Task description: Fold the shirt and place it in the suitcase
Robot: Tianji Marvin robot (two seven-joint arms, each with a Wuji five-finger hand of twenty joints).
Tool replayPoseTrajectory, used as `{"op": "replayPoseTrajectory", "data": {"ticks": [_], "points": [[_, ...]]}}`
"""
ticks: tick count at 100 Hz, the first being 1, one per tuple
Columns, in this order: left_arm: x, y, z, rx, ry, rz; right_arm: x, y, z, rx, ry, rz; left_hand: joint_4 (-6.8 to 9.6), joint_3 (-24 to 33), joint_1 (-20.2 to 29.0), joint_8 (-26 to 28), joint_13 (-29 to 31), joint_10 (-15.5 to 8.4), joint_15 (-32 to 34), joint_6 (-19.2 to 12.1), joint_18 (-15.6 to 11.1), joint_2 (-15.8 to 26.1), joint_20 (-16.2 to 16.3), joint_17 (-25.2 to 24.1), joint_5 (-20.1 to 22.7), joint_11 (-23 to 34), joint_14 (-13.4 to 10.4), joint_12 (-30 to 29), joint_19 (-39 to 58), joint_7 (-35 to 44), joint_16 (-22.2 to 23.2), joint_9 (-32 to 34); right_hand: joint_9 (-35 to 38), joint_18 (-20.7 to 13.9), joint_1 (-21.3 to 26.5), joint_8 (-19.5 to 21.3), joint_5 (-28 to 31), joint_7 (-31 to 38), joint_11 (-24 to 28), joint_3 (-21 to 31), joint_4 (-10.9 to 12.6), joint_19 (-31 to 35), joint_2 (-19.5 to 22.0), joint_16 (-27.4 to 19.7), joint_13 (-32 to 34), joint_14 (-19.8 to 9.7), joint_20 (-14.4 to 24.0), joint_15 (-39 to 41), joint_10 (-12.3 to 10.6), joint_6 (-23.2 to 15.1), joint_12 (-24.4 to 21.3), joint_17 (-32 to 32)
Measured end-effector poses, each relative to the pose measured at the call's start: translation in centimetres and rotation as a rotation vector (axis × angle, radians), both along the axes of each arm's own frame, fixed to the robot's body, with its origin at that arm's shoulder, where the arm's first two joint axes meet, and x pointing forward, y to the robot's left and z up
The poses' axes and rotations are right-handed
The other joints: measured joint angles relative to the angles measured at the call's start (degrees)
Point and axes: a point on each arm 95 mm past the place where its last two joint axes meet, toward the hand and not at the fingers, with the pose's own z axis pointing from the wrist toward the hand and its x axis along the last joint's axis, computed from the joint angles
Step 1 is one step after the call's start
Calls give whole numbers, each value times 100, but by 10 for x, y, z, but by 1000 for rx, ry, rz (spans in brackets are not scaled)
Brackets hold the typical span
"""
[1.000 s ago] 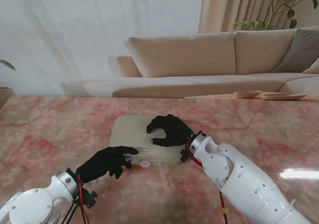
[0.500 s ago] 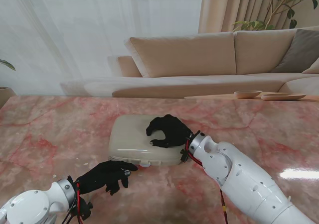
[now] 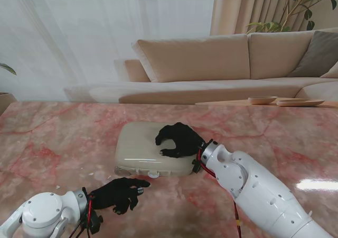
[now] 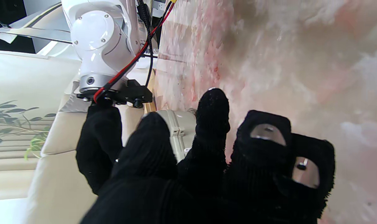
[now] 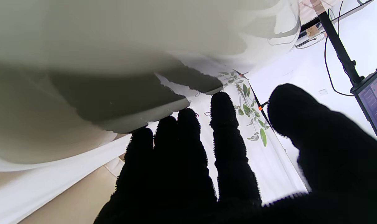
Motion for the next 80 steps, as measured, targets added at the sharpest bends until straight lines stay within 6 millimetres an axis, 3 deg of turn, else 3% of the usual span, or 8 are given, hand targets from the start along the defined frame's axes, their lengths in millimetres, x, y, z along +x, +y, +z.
{"op": "replayPoseTrajectory", "data": {"ticks": [4, 19, 74, 80], "points": [[1, 0, -3, -1, 15, 0, 0, 0, 0, 0, 1, 0, 11, 1, 288, -65, 10, -17, 139, -15, -76, 56, -85, 102, -267, 81, -89, 23, 24, -107, -1, 0, 0, 0, 0, 0, 2, 1, 0, 0, 0, 0, 0, -1, 0, 0, -1, 0, 0, 0, 0, 0], [4, -1, -13, -9, 59, 2, 0, 0, 0, 1, 3, -1, 13, 0, 393, -128, 123, -71, 305, -33, -174, 118, -248, 276, -519, 209, -230, 77, 66, -214, -2, 0, 0, -3, 0, 0, 10, 1, 0, 0, 0, 0, 0, -2, 0, 0, -2, -1, 0, 0, 0, -1], [14, -3, -35, -94, 188, 74, 1, 1, 0, 4, 9, 0, 13, 0, 393, -154, 250, -139, 446, -83, -265, 118, -440, 411, -613, 284, -330, 78, 147, -225, -99, 0, 0, -4, 0, 0, 21, 2, -1, 0, -1, 0, 0, -2, -3, 0, -3, -1, 0, 0, 0, -31], [14, -3, -36, -95, 192, 79, 1, 1, 0, 3, 9, 1, 13, 0, 393, -154, 264, -139, 448, -222, -265, 118, -463, 417, -613, 285, -332, 78, 162, -225, -102, 0, 0, -4, 0, 0, 21, 2, -1, 0, -1, 0, 0, -2, -3, 0, -3, -1, 0, 0, 0, -32]]}}
